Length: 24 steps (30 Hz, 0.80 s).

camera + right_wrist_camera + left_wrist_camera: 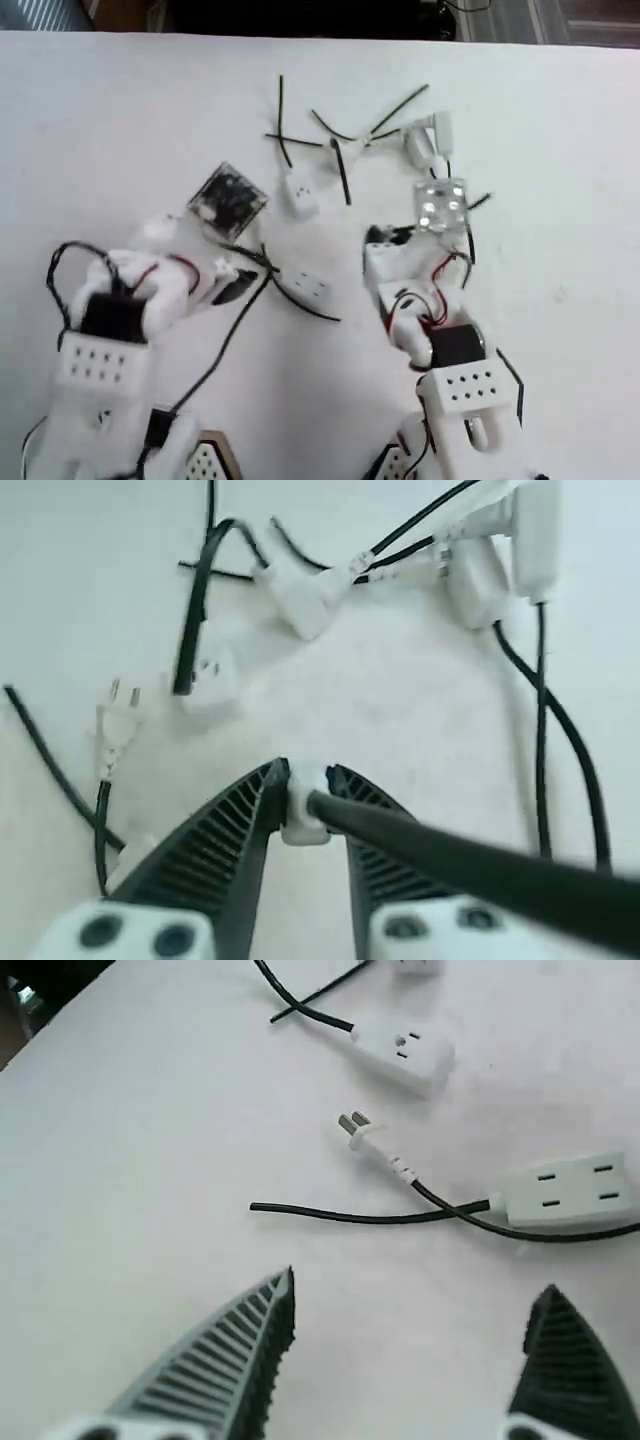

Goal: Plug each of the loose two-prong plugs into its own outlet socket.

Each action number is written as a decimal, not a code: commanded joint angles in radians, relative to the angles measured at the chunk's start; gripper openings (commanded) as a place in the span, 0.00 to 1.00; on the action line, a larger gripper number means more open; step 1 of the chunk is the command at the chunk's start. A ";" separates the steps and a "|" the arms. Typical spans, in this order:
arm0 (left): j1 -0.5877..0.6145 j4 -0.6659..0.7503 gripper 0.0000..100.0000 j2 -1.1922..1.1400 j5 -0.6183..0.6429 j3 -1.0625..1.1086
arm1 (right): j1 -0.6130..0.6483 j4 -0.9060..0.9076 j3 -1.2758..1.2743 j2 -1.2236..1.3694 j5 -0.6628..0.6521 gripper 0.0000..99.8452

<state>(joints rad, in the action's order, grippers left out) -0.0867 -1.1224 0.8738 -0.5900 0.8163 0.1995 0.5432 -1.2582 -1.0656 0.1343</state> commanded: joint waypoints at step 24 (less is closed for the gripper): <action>-0.294 0.331 0.38 -0.940 -0.516 -0.373 | -0.277 -0.205 -0.066 -0.013 0.166 0.02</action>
<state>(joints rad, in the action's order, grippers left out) -0.3705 -0.8124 -0.0529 -1.0994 0.5125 -0.0736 0.3606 -1.3288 -1.0656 0.2938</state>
